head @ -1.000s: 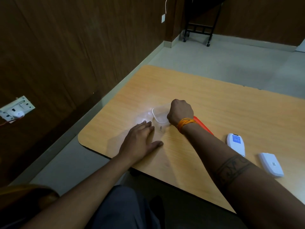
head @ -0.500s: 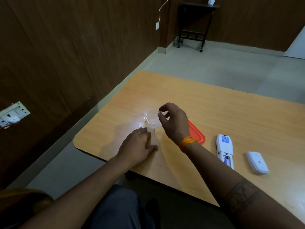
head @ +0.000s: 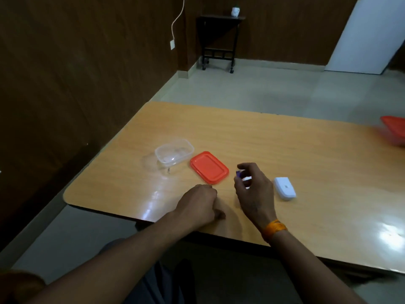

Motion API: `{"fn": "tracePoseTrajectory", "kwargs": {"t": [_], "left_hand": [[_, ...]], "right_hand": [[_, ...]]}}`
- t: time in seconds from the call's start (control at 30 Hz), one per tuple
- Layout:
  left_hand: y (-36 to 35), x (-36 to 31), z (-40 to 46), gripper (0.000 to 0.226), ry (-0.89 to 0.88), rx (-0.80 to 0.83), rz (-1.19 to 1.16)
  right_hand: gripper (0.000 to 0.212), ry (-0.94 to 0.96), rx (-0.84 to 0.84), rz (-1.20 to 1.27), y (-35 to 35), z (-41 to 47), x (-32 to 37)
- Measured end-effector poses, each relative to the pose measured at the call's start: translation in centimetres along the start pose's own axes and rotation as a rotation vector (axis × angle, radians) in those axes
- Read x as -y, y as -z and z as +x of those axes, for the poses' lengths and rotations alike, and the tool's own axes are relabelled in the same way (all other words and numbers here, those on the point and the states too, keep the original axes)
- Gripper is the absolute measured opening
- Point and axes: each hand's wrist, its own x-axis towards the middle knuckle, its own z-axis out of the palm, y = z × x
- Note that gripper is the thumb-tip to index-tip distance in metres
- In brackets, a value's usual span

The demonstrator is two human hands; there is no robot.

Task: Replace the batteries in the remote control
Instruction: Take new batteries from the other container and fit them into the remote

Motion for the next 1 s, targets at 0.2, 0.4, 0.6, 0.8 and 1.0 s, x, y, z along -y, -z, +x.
{"fn": "tracePoseTrajectory", "kwargs": {"t": [0.2,0.4,0.6,0.8,1.0], "left_hand": [[-2.2,-4.0,1.2,0.083,-0.044,-0.118,-0.171],[-3.6,-4.7,3.4,0.091,-0.129,-0.225,-0.282],[-5.5,-4.1,4.9,0.088,-0.147,-0.288,-0.293],[-5.6,-3.9,5.1,0.086,-0.161,-0.29,-0.392],[-5.5,-4.1,5.0,0.081,-0.179,-0.286,-0.415]], "right_hand": [[0.011,-0.09,-0.038,-0.18,5.3,-1.6,-3.2],[0.013,-0.009,0.032,-0.228,5.9,-1.7,-4.3],[0.01,0.181,-0.007,-0.318,5.7,-1.4,-4.1],[0.01,0.238,0.06,-0.412,5.2,-1.8,-4.2],[0.008,0.119,0.161,-0.4,4.8,-1.2,-4.1]]}}
